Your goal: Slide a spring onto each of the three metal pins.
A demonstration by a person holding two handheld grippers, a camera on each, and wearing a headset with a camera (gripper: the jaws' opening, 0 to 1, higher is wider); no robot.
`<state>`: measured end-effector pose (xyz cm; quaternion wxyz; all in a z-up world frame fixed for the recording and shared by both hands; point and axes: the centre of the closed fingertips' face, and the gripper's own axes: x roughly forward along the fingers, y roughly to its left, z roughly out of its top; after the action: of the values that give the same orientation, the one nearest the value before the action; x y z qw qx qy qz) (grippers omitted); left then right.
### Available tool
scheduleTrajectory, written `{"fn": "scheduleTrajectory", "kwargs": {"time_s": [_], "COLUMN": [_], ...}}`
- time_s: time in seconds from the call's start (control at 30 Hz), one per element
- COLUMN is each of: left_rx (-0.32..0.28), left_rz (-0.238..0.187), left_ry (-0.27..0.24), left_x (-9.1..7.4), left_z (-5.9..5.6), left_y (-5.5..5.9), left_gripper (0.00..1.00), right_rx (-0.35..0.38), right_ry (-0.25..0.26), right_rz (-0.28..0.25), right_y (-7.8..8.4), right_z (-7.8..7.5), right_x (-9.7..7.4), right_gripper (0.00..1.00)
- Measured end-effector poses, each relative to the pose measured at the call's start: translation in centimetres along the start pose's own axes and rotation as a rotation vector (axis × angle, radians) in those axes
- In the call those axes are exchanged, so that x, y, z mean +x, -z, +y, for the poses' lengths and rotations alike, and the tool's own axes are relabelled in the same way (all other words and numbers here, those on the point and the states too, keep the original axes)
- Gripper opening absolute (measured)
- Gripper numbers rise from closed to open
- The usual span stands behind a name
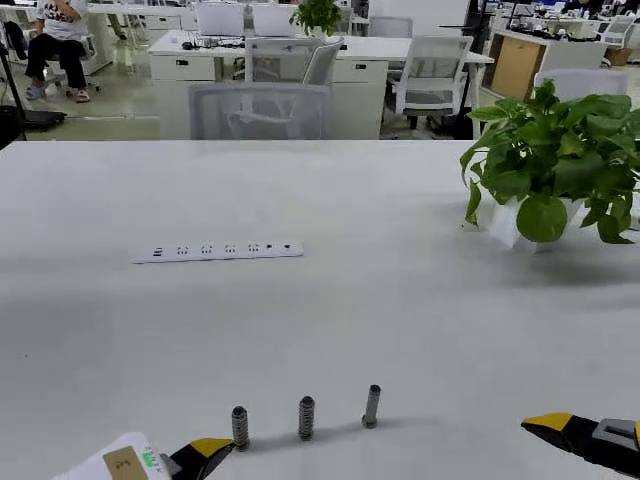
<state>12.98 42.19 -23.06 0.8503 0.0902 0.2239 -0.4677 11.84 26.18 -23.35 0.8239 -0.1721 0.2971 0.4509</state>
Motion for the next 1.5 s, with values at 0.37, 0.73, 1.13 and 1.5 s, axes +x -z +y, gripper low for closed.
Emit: {"fn": "scheduleTrajectory", "kwargs": {"time_s": [0.37, 0.73, 1.13, 1.5], "left_rx": [0.174, 0.246, 0.299, 0.472], "left_rz": [0.141, 0.241, 0.31, 0.428], "left_ry": [0.178, 0.242, 0.274, 0.349], "left_x": [6.0, 10.2, 10.8, 10.4], "left_z": [-2.1, -2.4, -2.8, -3.5], "left_y": [1.1, 1.6, 2.0, 2.4], "left_gripper": [0.48, 0.29, 0.19, 0.17], "right_rx": [0.025, 0.076, 0.111, 0.11], "right_ry": [0.011, 0.025, 0.032, 0.026], "right_rz": [-0.014, -0.014, -0.013, -0.023], "right_y": [0.4, 1.7, 2.2, 1.8], "right_z": [1.0, 1.6, 1.6, 1.7], "right_x": [-0.7, -1.4, -1.6, -1.4], "right_gripper": [0.97, 0.97, 0.96, 0.95]}}
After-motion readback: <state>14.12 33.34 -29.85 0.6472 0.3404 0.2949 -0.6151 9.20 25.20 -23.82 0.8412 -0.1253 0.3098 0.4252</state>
